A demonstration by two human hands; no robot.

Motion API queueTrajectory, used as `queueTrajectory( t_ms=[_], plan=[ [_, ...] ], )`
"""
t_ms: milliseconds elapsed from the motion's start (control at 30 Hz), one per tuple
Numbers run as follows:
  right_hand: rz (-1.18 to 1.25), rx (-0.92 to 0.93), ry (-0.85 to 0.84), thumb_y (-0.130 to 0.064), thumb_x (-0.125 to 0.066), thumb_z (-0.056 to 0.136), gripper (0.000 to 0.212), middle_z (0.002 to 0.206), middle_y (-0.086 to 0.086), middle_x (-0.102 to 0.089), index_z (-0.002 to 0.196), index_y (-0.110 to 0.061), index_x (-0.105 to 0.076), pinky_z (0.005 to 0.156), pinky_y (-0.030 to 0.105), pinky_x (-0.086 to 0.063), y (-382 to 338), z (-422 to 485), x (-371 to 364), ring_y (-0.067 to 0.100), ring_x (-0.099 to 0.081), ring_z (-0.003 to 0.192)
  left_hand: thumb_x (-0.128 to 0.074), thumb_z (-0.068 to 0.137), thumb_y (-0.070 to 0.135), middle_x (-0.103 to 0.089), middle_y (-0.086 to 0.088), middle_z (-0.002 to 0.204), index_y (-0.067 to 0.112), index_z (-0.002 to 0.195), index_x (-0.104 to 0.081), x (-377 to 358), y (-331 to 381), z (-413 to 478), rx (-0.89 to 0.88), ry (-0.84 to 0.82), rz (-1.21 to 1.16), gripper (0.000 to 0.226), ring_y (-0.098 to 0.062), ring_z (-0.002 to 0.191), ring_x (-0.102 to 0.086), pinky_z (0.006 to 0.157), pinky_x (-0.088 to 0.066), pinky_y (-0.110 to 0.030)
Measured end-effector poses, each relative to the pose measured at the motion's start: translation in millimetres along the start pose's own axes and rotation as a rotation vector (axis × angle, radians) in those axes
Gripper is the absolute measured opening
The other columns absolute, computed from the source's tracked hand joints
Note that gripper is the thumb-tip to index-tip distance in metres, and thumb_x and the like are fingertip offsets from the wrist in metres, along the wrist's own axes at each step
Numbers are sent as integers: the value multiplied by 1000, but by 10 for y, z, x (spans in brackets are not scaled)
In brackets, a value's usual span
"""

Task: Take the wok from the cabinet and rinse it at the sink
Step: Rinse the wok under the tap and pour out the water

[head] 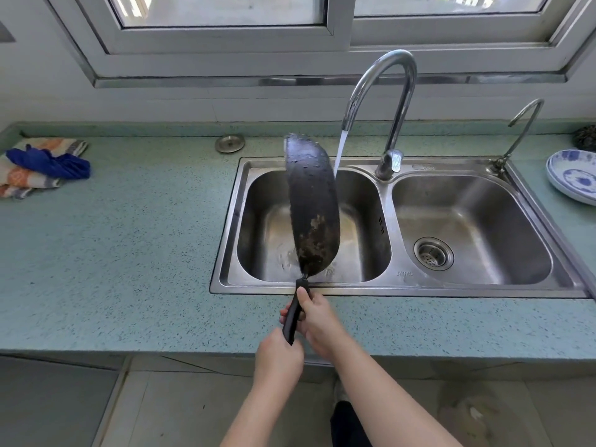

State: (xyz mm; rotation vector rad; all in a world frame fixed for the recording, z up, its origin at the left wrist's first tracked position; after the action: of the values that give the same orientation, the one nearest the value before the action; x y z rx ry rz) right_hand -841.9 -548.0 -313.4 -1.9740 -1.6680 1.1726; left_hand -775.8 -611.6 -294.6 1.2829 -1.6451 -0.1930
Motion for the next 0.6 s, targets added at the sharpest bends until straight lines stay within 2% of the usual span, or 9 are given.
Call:
queueTrajectory(
  t_ms=[100,167,233,333,433,500,600],
  plan=[
    [98,-26,29,-17,-30,101,29,67,13,-47,80,-3,-43,52,28,-53,30,15,-36,21,-50,59,-49,89,15,-64,-18,101,0,104,-56,20,18,5,3,28,95,22,-35,97,-59,75,-45,-33],
    [142,-43,45,-19,-29,102,36,64,13,-45,73,-2,-43,55,32,-49,45,-1,-25,22,-47,57,-48,88,13,-64,-19,105,0,106,-55,-8,40,-10,19,21,93,23,-35,100,-58,79,-45,-33],
    [178,-51,46,-20,-28,102,40,61,12,-44,70,-3,-43,57,34,-45,46,-23,-4,22,-45,55,-49,87,11,-65,-17,103,2,105,-56,-50,56,-15,27,3,73,22,-34,100,-59,76,-45,-33],
    [177,-61,41,-23,-28,102,42,58,10,-45,68,-3,-43,57,34,-43,28,-24,41,18,-49,45,-49,85,9,-60,-7,78,9,85,-54,-83,101,-38,32,-33,-18,4,-33,85,-57,63,-37,-29],
    [139,-75,44,-25,-28,102,43,60,11,-47,69,-2,-45,57,33,-46,16,-26,107,20,-50,48,-50,83,6,-49,2,61,16,67,-46,-100,133,-55,36,-66,-94,20,-21,59,-48,48,-33,-28],
    [141,-82,40,-28,-27,102,44,60,11,-46,70,-2,-45,55,32,-46,0,-42,147,21,-49,51,-50,81,3,-49,-1,55,14,63,-45,-114,175,-87,37,-105,-170,22,-13,43,-46,39,-34,-22],
    [221,-78,39,-28,-25,102,48,54,9,-48,68,-2,-47,56,33,-44,-36,-77,186,15,-52,37,-51,79,1,-52,-6,54,13,65,-49,-155,241,-131,28,-136,-260,19,-10,30,-48,32,-36,-16]
  ],
)
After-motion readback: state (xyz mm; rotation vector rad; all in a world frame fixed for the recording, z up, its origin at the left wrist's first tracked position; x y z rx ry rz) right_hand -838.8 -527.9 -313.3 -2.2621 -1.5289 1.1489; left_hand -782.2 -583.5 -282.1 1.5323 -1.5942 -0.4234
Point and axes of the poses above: each hand's wrist, its own z-axis towards the middle knuckle, its own x-axis out of the back of the hand, y = z × x, the point moved 4 cm from there along z, towards the middle knuckle
